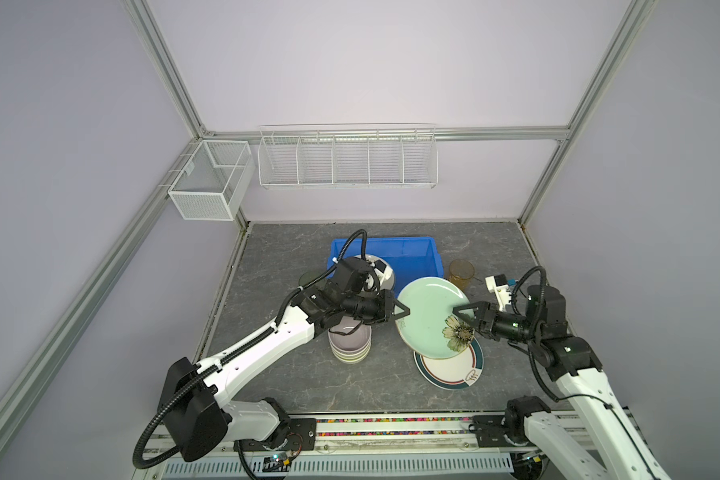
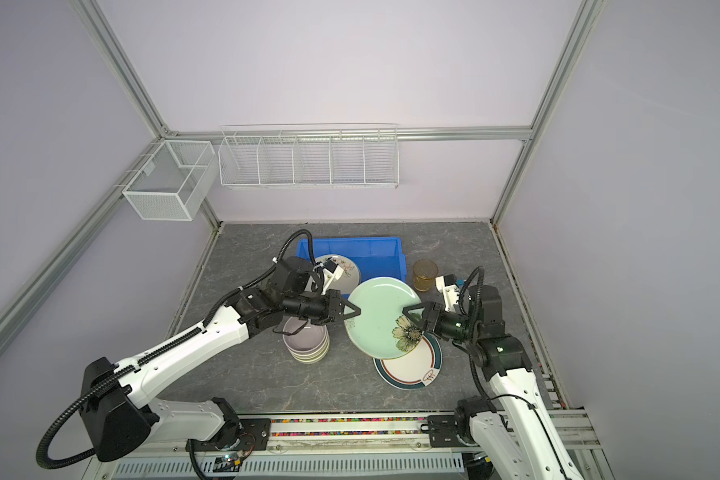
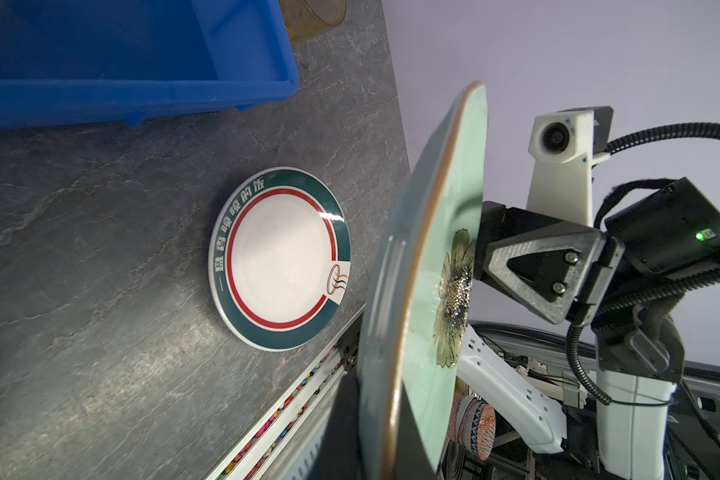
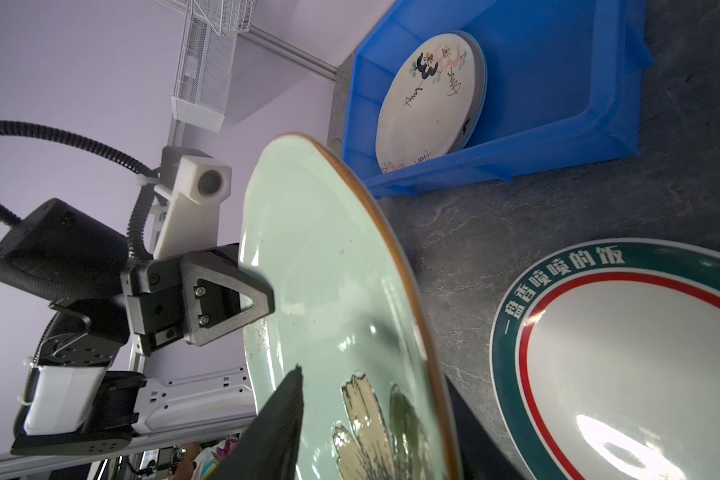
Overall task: Place the mixed dishes into the plastic bin
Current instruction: 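Lift the green flower plate upright with both grippers, raising it off the table, then carry the green flower plate over the blue bin with both grippers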
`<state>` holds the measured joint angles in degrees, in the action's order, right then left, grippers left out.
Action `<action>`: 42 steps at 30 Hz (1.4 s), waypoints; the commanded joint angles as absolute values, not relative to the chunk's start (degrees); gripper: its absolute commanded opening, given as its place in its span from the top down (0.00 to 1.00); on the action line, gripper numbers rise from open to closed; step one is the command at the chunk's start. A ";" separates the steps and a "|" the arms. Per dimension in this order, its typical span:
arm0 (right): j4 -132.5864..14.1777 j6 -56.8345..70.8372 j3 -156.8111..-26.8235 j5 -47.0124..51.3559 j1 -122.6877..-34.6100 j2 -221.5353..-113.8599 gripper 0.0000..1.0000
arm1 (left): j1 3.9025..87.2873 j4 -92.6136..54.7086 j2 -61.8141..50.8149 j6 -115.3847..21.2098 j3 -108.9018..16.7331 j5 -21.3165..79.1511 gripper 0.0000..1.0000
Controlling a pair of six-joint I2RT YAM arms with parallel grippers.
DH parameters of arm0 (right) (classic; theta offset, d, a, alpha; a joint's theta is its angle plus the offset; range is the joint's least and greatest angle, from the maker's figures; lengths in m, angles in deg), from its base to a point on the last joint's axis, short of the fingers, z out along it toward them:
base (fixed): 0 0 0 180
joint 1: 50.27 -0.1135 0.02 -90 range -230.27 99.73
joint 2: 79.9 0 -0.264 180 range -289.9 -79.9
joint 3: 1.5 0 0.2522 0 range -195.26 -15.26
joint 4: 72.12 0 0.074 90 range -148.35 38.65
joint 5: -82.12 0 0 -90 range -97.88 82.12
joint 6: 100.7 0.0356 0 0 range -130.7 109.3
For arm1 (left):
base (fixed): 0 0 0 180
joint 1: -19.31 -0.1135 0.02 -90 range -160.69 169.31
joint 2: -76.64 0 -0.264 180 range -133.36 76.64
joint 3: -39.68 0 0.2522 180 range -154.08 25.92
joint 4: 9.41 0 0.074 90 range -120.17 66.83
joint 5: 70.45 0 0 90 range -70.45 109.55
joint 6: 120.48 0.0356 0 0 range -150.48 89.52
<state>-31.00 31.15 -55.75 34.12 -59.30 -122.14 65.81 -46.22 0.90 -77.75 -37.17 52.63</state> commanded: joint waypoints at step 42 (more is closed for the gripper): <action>-31.53 24.53 -72.32 36.00 -59.67 -138.42 0.94 | 56.31 -50.81 -1.02 -72.48 -40.86 50.82 0.36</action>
